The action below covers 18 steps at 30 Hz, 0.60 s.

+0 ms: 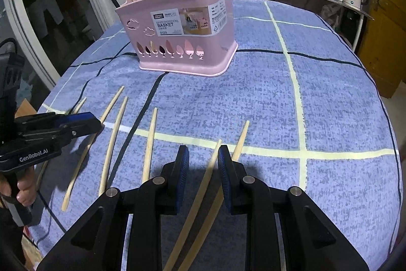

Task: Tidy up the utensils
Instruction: 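Move both open tools back down to the wooden chopsticks on the cloth, then grasp a wooden chopstick with the left tool while the right tool grasps another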

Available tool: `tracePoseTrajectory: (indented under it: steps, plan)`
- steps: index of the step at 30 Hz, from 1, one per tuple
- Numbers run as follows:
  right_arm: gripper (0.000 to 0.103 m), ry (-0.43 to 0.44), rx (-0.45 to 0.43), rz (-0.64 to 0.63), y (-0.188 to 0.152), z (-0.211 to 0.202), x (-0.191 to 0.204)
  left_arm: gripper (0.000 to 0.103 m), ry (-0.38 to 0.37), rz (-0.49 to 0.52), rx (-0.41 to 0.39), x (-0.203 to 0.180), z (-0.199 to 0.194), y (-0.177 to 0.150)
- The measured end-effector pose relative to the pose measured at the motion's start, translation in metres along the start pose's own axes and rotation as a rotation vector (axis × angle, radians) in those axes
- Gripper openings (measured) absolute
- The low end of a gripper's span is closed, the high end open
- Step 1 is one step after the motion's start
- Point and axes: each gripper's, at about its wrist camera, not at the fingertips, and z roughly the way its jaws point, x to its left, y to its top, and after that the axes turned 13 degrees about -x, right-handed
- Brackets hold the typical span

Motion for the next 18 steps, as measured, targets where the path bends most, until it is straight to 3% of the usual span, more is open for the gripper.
tracePoseTrajectory:
  steps: [10, 18]
  plan:
    - [0.023, -0.055, 0.019, -0.032, 0.003, 0.005, 0.007, 0.024, 0.049, 0.057, 0.019, -0.01, 0.017, 0.011]
    - [0.008, -0.076, 0.02, -0.019, 0.004, 0.006, 0.005, 0.024, 0.083, 0.092, 0.029, -0.016, 0.032, 0.024]
